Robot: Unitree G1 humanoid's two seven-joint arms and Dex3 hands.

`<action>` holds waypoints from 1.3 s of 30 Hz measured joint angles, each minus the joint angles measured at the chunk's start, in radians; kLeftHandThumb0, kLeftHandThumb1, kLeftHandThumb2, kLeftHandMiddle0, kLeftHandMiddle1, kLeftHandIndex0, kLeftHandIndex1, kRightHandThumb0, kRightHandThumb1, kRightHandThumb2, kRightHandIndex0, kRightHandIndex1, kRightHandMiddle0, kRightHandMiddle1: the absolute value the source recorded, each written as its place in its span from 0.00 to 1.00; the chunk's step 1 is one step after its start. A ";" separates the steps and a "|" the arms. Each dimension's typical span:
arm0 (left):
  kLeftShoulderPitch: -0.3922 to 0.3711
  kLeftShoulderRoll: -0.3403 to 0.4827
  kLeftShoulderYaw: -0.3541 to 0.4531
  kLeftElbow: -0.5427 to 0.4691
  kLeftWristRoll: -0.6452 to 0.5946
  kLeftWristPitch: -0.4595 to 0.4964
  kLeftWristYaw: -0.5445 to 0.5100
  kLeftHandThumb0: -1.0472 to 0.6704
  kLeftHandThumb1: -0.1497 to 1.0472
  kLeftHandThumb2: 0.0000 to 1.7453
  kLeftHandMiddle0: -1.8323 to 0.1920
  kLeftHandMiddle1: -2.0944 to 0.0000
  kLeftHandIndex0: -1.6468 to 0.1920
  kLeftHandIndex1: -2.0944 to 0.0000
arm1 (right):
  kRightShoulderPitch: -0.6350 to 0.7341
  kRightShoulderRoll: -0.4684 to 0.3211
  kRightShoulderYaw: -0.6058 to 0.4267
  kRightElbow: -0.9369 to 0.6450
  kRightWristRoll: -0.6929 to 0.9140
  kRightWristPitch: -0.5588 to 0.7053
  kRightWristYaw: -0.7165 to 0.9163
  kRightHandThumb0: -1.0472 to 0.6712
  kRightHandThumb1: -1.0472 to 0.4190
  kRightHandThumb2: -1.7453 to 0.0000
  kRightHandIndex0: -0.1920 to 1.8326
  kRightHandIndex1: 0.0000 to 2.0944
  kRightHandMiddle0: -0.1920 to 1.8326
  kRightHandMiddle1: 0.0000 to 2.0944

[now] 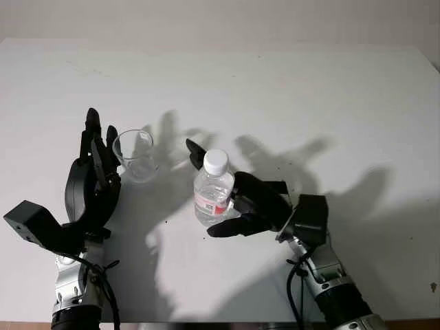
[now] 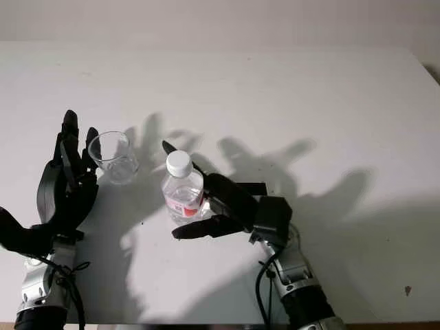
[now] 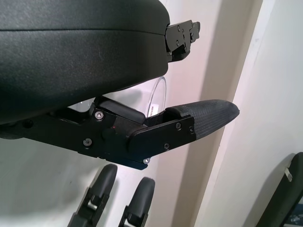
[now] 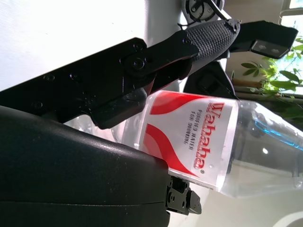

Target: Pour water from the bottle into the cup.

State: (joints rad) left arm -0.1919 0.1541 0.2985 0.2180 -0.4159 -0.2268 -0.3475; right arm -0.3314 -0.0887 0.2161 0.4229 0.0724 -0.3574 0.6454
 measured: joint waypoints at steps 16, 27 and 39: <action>-0.002 0.000 0.000 0.000 -0.002 0.000 0.004 0.18 1.00 0.39 1.00 1.00 1.00 1.00 | -0.007 0.045 0.014 0.005 0.045 0.047 0.049 0.21 0.11 0.97 0.31 0.98 0.25 0.98; -0.007 0.000 0.001 0.007 -0.001 -0.006 0.007 0.18 1.00 0.39 1.00 1.00 1.00 1.00 | -0.006 -0.027 0.038 -0.058 -0.004 0.053 0.086 0.27 0.00 0.90 0.98 1.00 0.94 1.00; -0.017 0.000 0.003 0.017 -0.004 -0.012 0.006 0.18 1.00 0.39 1.00 1.00 1.00 1.00 | -0.010 -0.005 0.011 -0.031 -0.067 -0.010 -0.107 0.34 0.00 0.72 1.00 1.00 1.00 1.00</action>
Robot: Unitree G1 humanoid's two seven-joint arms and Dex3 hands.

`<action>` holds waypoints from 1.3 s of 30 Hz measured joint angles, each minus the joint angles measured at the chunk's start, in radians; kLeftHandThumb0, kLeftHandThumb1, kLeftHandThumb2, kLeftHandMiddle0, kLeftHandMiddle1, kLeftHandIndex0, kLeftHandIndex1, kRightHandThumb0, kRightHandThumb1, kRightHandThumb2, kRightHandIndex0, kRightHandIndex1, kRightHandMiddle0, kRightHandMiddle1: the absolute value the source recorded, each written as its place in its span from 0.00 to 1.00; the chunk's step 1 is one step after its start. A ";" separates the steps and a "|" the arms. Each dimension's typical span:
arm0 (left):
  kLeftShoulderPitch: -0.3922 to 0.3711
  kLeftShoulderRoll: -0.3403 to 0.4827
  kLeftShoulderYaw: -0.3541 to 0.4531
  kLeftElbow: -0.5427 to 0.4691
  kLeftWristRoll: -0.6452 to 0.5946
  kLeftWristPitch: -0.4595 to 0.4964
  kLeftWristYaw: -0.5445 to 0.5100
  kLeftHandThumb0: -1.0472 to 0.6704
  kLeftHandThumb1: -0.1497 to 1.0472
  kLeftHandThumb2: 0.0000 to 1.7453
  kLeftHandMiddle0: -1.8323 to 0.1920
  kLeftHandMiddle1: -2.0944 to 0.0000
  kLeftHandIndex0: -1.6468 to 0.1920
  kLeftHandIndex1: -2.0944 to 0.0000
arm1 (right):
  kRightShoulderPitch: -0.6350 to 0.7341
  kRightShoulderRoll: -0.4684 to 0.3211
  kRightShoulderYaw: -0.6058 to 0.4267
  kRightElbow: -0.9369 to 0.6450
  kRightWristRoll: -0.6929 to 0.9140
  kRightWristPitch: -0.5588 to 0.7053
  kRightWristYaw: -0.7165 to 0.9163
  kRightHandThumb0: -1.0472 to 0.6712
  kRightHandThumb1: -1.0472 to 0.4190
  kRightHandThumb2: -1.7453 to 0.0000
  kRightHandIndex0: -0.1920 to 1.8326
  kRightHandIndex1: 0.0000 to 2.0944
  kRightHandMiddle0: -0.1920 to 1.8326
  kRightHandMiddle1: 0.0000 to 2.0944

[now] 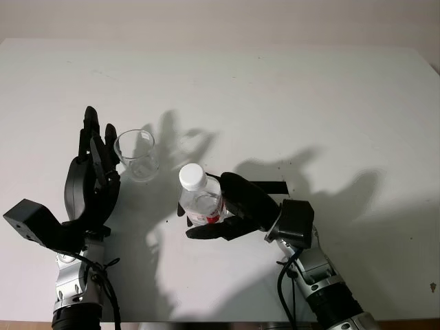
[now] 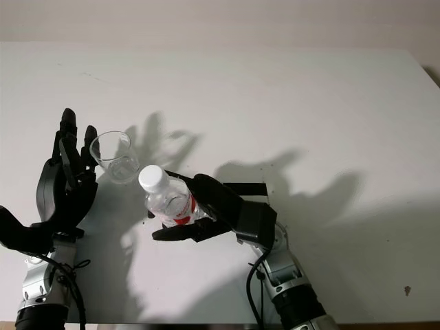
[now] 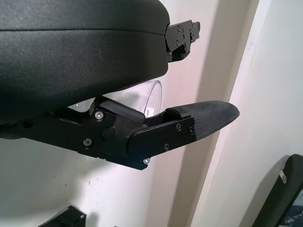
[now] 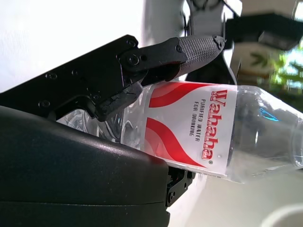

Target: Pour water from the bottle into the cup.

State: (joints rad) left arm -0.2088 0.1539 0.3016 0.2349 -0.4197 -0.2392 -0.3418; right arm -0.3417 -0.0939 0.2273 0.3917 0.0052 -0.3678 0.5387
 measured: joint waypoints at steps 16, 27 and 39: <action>-0.013 -0.004 -0.004 0.005 0.002 -0.008 0.004 0.17 1.00 0.39 1.00 1.00 1.00 1.00 | -0.596 0.029 -0.068 0.534 -0.222 -0.068 -0.441 0.42 0.00 0.71 0.97 1.00 0.84 1.00; -0.012 -0.012 -0.004 -0.009 0.003 -0.016 0.007 0.18 1.00 0.40 1.00 1.00 1.00 1.00 | -0.875 -0.023 0.143 0.830 -0.579 -0.084 -0.746 0.34 0.00 0.80 0.67 1.00 0.49 1.00; -0.012 -0.019 -0.003 -0.010 0.002 -0.022 0.007 0.18 1.00 0.40 1.00 1.00 1.00 1.00 | -1.002 -0.079 0.451 0.916 -0.948 0.002 -1.105 0.33 0.00 0.72 0.71 1.00 0.49 1.00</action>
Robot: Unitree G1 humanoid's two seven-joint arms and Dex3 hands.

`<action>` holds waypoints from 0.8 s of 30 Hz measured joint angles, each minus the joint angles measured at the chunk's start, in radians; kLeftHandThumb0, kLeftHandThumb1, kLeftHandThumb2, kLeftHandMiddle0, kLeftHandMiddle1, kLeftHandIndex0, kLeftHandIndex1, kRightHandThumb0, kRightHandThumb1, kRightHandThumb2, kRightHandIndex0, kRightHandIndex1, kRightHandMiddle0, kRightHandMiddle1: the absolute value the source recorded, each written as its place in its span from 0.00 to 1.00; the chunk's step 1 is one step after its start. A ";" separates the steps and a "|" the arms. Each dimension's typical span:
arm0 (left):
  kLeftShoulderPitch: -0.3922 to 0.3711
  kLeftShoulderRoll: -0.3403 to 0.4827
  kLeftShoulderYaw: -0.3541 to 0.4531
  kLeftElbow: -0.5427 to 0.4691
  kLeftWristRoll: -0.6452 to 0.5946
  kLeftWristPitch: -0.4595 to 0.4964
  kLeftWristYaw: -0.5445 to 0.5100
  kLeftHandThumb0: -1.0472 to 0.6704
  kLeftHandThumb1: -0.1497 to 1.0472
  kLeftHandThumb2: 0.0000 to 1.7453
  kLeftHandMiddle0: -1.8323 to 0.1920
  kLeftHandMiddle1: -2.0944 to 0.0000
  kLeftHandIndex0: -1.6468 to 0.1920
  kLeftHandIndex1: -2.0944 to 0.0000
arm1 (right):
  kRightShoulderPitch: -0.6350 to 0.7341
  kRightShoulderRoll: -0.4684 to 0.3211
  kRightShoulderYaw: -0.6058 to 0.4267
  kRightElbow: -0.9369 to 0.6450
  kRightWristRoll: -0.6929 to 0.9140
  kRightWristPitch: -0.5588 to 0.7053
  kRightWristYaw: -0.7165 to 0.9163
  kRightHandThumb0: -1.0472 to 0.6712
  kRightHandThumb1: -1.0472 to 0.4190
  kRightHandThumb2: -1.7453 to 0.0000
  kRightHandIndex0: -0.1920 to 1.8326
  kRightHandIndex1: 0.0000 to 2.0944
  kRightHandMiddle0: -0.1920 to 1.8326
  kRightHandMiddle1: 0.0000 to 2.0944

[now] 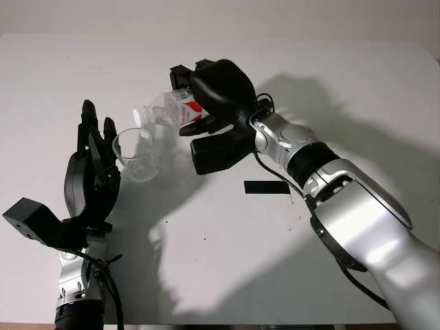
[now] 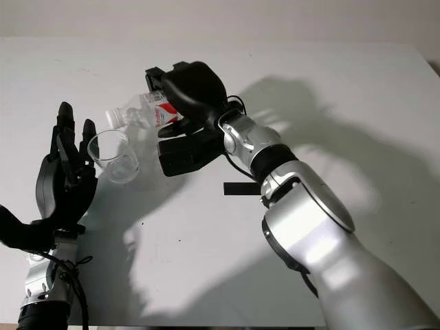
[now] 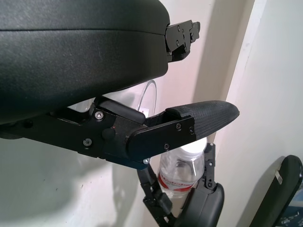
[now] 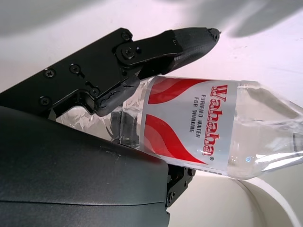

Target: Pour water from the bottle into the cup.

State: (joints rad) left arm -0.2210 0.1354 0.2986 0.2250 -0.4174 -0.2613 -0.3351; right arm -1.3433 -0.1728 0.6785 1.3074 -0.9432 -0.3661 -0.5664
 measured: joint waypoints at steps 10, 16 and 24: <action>-0.007 0.000 -0.002 0.017 0.011 -0.024 -0.005 0.17 1.00 0.40 1.00 1.00 1.00 1.00 | -0.042 -0.018 0.072 0.010 -0.063 0.037 -0.097 0.33 0.00 0.73 0.70 1.00 0.43 1.00; -0.023 0.000 -0.002 0.041 0.012 -0.047 -0.017 0.18 1.00 0.40 1.00 1.00 1.00 1.00 | -0.045 -0.011 0.075 0.010 -0.065 0.060 -0.117 0.33 0.00 0.77 0.65 1.00 0.34 1.00; -0.030 -0.002 -0.002 0.049 0.015 -0.066 -0.018 0.17 1.00 0.40 1.00 1.00 1.00 1.00 | -0.057 0.016 0.106 0.010 -0.089 0.098 -0.135 0.34 0.00 0.82 0.66 1.00 0.29 1.00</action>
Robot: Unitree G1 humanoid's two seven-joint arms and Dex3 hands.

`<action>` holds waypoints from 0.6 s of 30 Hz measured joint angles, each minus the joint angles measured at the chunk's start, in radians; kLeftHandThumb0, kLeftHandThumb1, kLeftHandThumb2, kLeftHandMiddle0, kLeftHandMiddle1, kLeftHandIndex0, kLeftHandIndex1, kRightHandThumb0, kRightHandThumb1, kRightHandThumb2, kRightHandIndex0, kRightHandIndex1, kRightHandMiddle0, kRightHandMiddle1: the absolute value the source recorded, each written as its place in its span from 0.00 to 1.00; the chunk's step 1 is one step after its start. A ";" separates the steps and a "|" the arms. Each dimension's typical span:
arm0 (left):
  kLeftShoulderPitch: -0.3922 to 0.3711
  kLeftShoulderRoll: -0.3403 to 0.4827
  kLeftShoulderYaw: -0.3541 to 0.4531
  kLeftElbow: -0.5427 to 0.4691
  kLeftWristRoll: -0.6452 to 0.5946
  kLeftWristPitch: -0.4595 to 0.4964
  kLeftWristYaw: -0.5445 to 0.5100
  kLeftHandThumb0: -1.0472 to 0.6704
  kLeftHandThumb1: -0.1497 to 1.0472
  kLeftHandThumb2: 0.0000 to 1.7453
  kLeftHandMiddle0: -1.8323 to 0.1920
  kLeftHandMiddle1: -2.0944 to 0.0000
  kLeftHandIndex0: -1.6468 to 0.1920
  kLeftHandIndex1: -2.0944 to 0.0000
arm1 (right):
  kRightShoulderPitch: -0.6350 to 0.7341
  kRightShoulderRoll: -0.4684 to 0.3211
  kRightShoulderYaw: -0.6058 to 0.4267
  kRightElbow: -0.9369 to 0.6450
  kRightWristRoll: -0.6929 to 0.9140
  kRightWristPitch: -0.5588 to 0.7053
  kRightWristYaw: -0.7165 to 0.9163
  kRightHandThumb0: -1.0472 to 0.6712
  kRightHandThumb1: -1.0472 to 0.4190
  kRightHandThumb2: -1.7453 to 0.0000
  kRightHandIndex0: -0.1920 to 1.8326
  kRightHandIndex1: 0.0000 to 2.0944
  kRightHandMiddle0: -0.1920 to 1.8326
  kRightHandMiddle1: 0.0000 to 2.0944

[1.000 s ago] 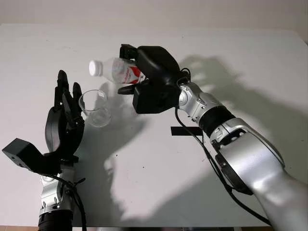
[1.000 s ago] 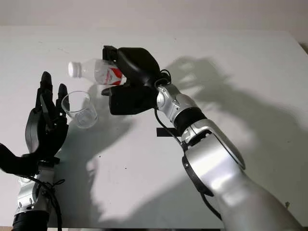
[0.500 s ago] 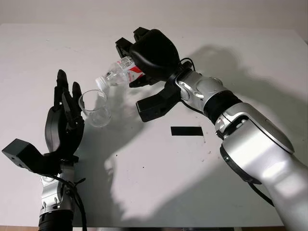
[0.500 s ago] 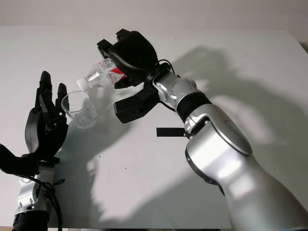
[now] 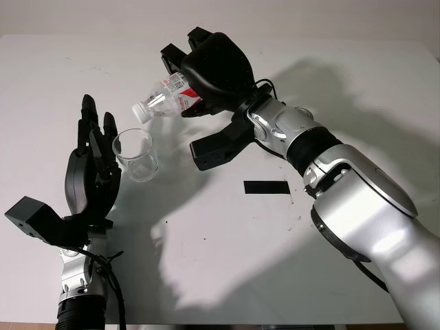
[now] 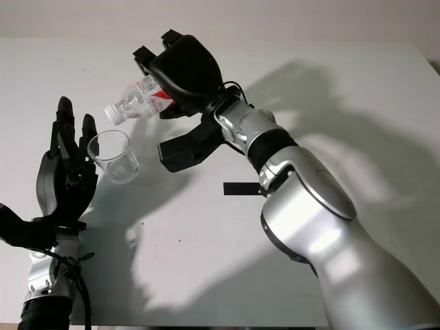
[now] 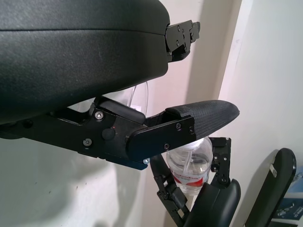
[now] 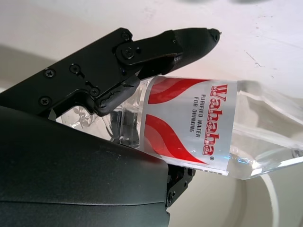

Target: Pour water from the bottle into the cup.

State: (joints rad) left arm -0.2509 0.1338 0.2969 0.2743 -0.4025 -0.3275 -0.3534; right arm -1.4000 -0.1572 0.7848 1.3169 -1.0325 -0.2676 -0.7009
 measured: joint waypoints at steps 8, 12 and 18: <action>-0.002 0.000 0.000 0.004 0.002 -0.008 0.000 0.17 1.00 0.40 1.00 1.00 1.00 1.00 | -0.020 0.026 0.062 0.000 -0.053 0.029 -0.061 0.36 0.00 0.87 0.67 1.00 0.30 0.97; -0.001 -0.002 0.000 -0.001 0.002 -0.008 0.006 0.17 1.00 0.40 1.00 1.00 1.00 1.00 | -0.022 0.035 0.100 0.004 -0.090 0.040 -0.130 0.36 0.00 0.89 0.67 1.00 0.31 0.98; 0.000 -0.003 0.000 -0.003 0.002 -0.007 0.014 0.18 1.00 0.40 1.00 1.00 1.00 1.00 | -0.022 0.041 0.111 0.018 -0.096 0.030 -0.170 0.33 0.00 0.86 0.69 1.00 0.39 1.00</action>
State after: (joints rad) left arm -0.2513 0.1311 0.2970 0.2709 -0.4002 -0.3349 -0.3395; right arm -1.4222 -0.1166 0.8955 1.3352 -1.1282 -0.2374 -0.8706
